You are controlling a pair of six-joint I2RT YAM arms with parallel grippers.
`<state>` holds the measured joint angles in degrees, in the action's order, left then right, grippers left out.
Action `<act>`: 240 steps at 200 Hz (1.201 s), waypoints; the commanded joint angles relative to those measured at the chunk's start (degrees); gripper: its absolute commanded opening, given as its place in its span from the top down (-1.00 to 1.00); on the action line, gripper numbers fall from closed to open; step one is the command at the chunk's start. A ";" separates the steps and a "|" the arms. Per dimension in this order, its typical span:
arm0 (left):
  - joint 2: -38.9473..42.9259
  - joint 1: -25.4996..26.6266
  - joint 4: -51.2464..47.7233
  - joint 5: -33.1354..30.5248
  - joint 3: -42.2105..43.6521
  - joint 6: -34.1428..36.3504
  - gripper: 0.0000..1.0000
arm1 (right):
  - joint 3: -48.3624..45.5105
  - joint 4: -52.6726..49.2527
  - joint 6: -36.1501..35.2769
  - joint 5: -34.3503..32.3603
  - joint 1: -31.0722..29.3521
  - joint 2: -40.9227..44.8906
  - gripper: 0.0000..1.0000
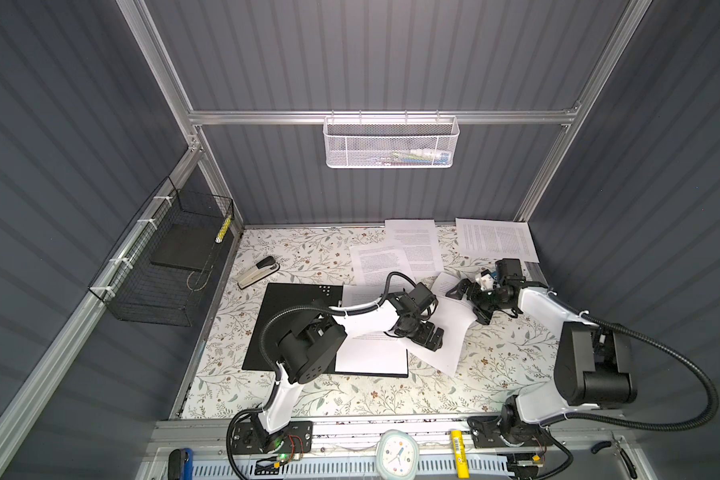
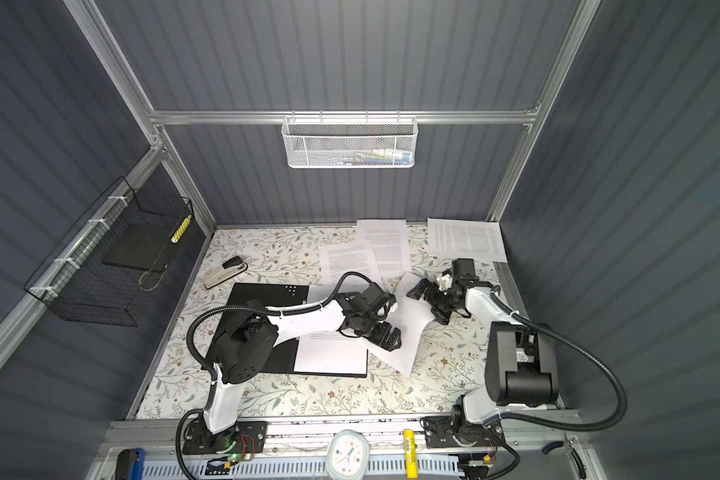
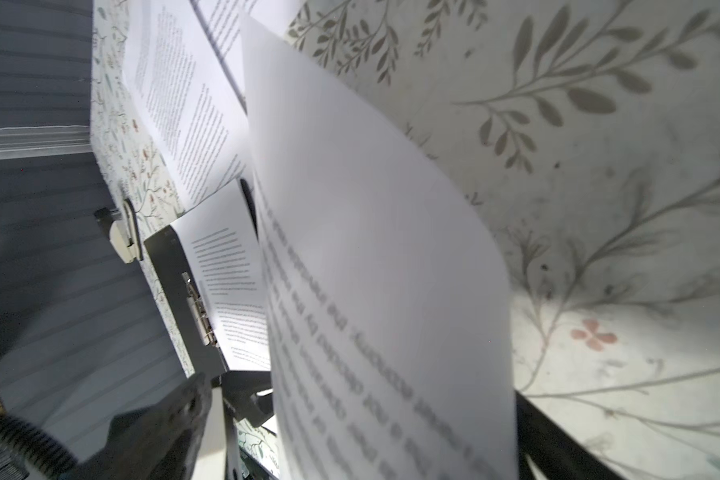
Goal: Put the files into the folder
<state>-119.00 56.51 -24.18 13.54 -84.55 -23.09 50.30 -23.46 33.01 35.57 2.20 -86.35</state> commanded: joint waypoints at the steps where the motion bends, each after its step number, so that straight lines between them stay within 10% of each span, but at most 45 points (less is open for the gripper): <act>1: -4.79 -0.96 -3.71 -0.46 1.76 0.50 -0.99 | -1.96 4.05 4.08 3.14 0.16 3.38 -0.98; 117: -4.43 -1.05 -2.98 0.55 2.55 -0.10 -0.99 | -19.19 18.60 13.98 1.24 0.18 13.91 -0.98; 240: -4.46 -1.13 -2.98 0.92 1.95 -0.23 -0.99 | -29.66 17.63 25.50 -8.38 0.00 29.47 0.04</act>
<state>-119.22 55.88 -23.49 15.00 -84.60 -23.14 22.04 -4.99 56.75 29.61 2.42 -59.31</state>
